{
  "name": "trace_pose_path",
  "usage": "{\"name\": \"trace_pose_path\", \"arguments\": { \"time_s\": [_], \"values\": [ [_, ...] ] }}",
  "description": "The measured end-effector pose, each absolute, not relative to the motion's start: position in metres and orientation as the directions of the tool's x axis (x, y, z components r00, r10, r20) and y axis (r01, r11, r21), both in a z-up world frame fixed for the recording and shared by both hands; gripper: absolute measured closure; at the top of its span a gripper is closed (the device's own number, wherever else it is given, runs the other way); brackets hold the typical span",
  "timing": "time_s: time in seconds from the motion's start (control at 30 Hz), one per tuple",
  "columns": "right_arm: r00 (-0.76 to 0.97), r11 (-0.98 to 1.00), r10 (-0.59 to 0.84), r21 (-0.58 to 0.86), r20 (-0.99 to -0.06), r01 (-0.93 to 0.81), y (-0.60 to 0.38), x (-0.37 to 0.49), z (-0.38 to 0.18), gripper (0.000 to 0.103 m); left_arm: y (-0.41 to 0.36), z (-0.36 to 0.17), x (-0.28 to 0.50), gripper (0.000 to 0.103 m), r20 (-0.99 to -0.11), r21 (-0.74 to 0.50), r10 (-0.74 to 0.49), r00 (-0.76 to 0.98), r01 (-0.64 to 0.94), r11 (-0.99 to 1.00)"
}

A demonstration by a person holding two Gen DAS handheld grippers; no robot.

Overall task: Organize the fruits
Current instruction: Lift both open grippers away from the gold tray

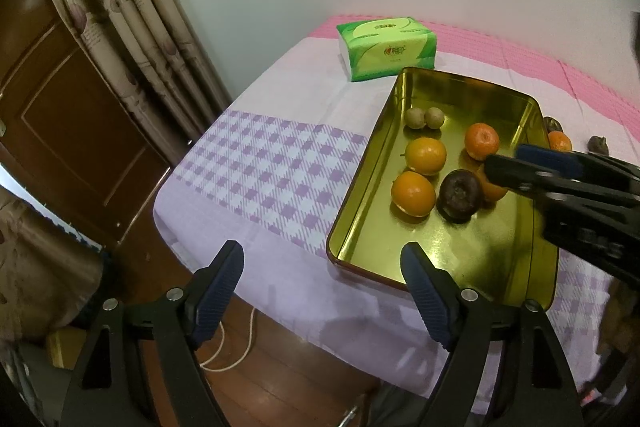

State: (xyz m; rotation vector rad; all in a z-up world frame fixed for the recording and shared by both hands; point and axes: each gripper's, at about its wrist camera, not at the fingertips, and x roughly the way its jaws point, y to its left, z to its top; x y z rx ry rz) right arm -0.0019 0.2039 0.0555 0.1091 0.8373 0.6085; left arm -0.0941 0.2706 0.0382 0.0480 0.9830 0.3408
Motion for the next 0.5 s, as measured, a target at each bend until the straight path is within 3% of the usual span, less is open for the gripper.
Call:
{"name": "trace_pose_path", "arguments": {
  "time_s": [0.23,0.5],
  "values": [
    [0.593,0.870,0.492,0.322,-0.637,-0.374,0.142,-0.036,0.055,0.049,0.268,0.037,-0.093,0.021,-0.807,0.205,0.309,0.503,-0.251,0.946],
    [0.649,0.966,0.250,0.236,-0.719,-0.111,0.026,-0.064,0.023,0.047,0.258,0.036,-0.096,0.021,-0.792,0.247,0.334,0.511,-0.233,0.941]
  ]
}}
